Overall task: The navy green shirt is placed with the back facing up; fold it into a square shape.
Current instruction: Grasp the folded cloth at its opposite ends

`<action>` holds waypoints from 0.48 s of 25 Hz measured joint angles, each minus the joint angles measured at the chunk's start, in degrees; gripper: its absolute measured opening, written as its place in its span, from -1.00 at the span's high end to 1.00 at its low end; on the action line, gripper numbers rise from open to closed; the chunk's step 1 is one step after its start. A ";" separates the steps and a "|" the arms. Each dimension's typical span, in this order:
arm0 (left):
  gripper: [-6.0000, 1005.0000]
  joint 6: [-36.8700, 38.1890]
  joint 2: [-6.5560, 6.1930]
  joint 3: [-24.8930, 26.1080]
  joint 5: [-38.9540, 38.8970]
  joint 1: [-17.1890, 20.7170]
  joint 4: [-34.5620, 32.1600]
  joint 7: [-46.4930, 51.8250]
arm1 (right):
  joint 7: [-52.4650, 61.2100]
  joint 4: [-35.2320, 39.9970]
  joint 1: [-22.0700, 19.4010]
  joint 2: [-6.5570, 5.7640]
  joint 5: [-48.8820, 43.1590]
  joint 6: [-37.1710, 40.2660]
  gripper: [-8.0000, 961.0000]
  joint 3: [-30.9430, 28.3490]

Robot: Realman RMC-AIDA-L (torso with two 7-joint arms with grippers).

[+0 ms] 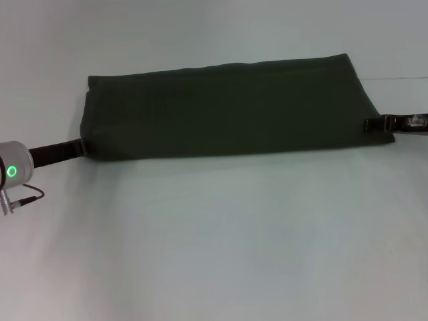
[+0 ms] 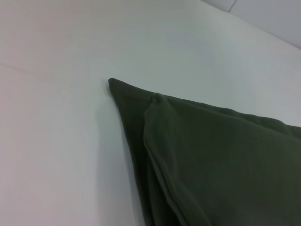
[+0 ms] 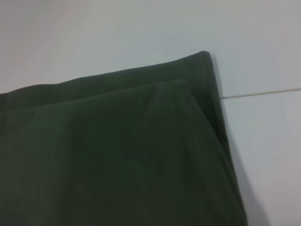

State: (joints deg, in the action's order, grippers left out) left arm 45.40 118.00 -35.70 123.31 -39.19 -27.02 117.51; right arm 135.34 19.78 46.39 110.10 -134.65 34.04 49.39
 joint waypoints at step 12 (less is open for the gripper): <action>0.95 0.04 -0.05 0.19 0.00 -0.01 -0.07 0.00 | -1.27 -0.79 -0.02 1.68 0.01 -2.99 -0.48 0.27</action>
State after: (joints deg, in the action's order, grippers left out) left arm 45.44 117.95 -35.50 123.31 -39.20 -27.08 117.51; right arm 134.06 18.98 46.37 111.78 -134.65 31.05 49.66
